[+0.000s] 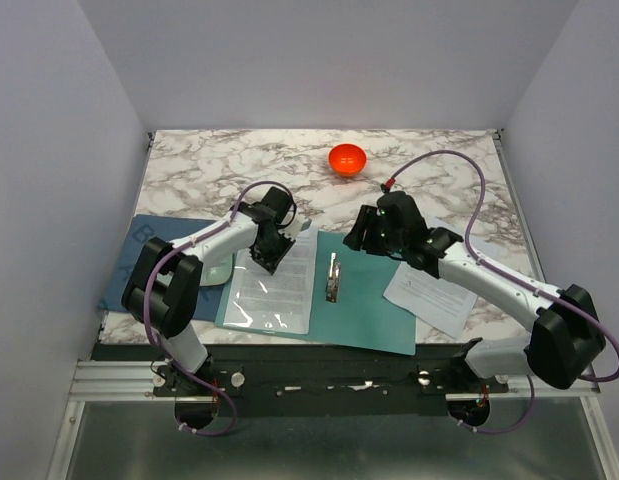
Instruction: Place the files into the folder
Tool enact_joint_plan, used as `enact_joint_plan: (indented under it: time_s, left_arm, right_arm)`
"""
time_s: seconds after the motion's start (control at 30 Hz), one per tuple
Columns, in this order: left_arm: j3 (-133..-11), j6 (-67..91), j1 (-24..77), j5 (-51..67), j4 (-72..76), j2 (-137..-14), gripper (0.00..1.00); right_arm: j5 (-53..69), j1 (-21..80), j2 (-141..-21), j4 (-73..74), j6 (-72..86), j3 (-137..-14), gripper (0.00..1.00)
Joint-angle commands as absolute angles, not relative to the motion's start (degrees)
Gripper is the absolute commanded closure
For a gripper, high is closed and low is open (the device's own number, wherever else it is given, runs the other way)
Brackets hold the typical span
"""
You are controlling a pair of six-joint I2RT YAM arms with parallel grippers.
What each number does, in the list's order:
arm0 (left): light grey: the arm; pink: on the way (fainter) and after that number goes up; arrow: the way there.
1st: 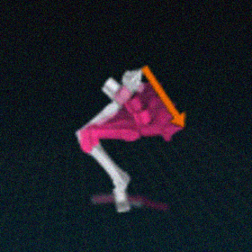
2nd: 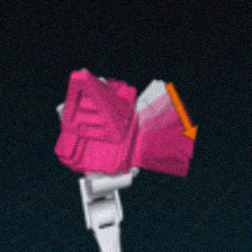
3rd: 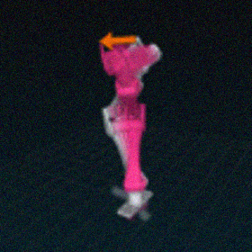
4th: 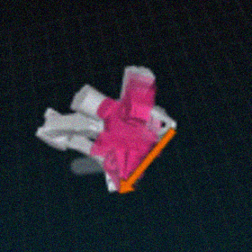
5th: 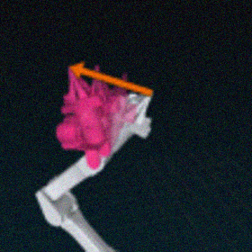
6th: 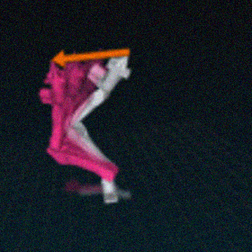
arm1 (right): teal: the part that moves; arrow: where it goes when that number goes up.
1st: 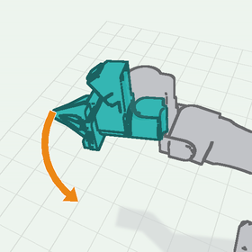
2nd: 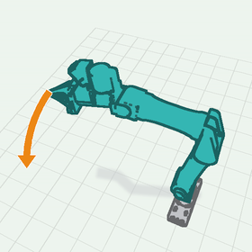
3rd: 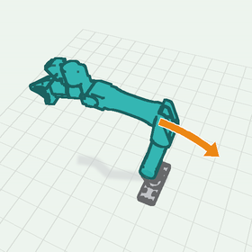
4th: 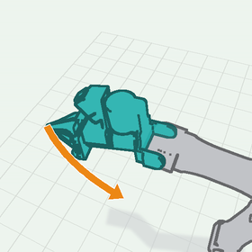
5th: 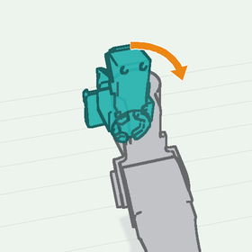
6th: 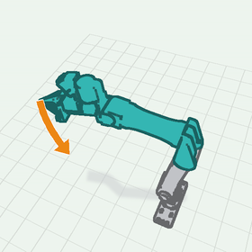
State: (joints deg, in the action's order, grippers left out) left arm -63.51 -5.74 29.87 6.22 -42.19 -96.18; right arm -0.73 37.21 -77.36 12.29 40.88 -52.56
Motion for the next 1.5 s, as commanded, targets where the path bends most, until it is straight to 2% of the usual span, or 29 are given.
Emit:
enact_joint_plan:
  time_s: [0.0, 0.17, 0.27, 0.4, 0.87, 1.47]
  left_arm:
    - [-65.83, -6.85, 29.88, 6.50, -44.91, -94.39, 0.75]
    - [-65.66, -7.47, 29.71, 7.47, -45.88, -94.04, 0.75]
    - [-65.48, -7.47, 29.62, 7.65, -46.14, -93.87, 0.75]
    - [-64.87, -7.47, 29.62, 7.38, -46.14, -93.34, 0.75]
    - [-65.21, -7.73, 29.53, 7.30, -46.06, -93.52, 0.75]
    - [-64.25, -7.91, 29.62, 7.82, -45.62, -93.87, 0.76]
  right_arm:
    - [-12.73, 40.77, -76.90, 40.12, 37.35, -53.00, 0.36]
    - [-23.97, 48.59, -81.56, 49.74, 43.85, -52.65, 0.35]
    - [-26.01, 50.18, -83.76, 51.42, 45.96, -51.95, 0.36]
    - [-27.77, 50.19, -84.02, 50.80, 47.02, -51.06, 0.39]
    - [-29.09, 50.19, -89.12, 45.70, 46.06, -51.24, 0.42]
    - [-33.40, 50.10, -93.60, 42.98, 44.65, -53.53, 0.61]
